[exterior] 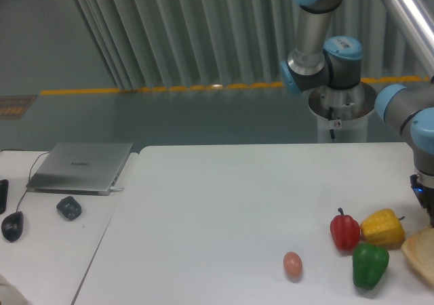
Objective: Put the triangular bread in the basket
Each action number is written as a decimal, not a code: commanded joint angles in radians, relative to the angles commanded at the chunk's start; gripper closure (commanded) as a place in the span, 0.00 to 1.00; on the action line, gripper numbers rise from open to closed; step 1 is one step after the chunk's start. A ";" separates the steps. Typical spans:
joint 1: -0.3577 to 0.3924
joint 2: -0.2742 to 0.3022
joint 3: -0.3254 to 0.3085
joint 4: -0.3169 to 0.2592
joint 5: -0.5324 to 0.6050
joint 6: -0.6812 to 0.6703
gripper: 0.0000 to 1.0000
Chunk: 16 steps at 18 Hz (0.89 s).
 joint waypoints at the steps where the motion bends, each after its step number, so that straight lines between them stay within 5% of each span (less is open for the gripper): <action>1: 0.000 0.002 0.000 0.000 0.000 0.003 1.00; 6: 0.009 0.043 0.003 -0.012 -0.011 0.006 1.00; 16: 0.055 0.186 0.037 -0.167 -0.101 0.000 1.00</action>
